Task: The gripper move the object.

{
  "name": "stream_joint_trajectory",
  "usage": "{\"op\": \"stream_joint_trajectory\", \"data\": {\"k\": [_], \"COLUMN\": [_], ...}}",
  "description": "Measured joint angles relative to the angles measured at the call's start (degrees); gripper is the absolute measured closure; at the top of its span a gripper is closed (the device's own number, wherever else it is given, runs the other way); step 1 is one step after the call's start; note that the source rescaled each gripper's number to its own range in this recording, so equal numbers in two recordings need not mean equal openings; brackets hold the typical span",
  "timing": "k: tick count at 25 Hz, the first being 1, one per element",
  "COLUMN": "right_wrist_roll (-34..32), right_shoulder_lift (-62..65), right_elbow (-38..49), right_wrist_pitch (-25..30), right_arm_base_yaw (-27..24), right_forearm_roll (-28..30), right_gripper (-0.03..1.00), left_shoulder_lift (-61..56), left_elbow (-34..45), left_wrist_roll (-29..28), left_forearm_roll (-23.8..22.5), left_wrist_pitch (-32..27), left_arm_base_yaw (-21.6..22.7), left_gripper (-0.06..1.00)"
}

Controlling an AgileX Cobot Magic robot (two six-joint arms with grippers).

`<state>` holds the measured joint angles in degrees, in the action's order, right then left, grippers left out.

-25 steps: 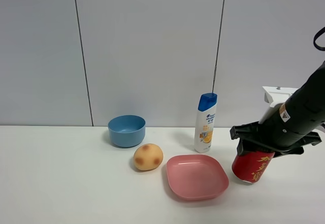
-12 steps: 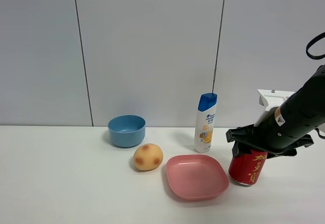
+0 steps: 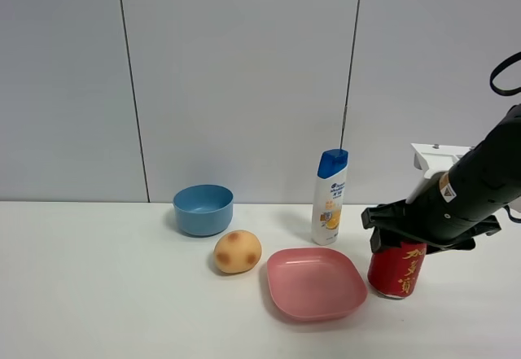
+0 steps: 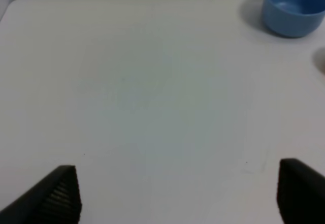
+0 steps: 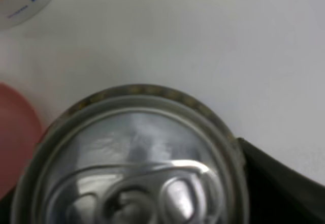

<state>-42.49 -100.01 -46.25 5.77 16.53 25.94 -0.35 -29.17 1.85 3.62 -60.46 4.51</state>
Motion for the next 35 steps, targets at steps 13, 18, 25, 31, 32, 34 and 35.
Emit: {"op": "stream_joint_trajectory", "data": {"k": [13,18,25,31,32,34,35], "right_wrist_roll": [5.8,11.7,17.7,20.8,22.0,24.4,25.0], "right_shoulder_lift": [5.9,14.6,33.5,50.2,52.9,57.4,59.7], "right_elbow": [0.0,0.0,0.0,0.0,0.0,0.0,0.0], "right_wrist_pitch": [2.1,6.5,18.2,31.9,33.6,36.8,38.0], "right_arm_base_yaw": [0.8,3.6,8.0,8.2,8.2,8.2,8.2], "right_forearm_roll": [-0.1,-0.1,-0.1,-2.9,-4.3,-7.1,-8.3], "right_gripper": [0.61,0.61,0.55,0.47,0.47,0.47,0.47], "left_shoulder_lift": [0.0,0.0,0.0,0.0,0.0,0.0,0.0], "left_elbow": [0.0,0.0,0.0,0.0,0.0,0.0,0.0], "left_wrist_roll": [0.0,0.0,0.0,0.0,0.0,0.0,0.0], "left_forearm_roll": [-0.1,-0.1,-0.1,-0.1,-0.1,-0.1,-0.1], "left_wrist_pitch": [0.0,0.0,0.0,0.0,0.0,0.0,0.0], "left_arm_base_yaw": [0.0,0.0,0.0,0.0,0.0,0.0,0.0], "left_gripper": [-0.06,-0.06,-0.06,-0.06,-0.06,-0.06,-0.06]}}
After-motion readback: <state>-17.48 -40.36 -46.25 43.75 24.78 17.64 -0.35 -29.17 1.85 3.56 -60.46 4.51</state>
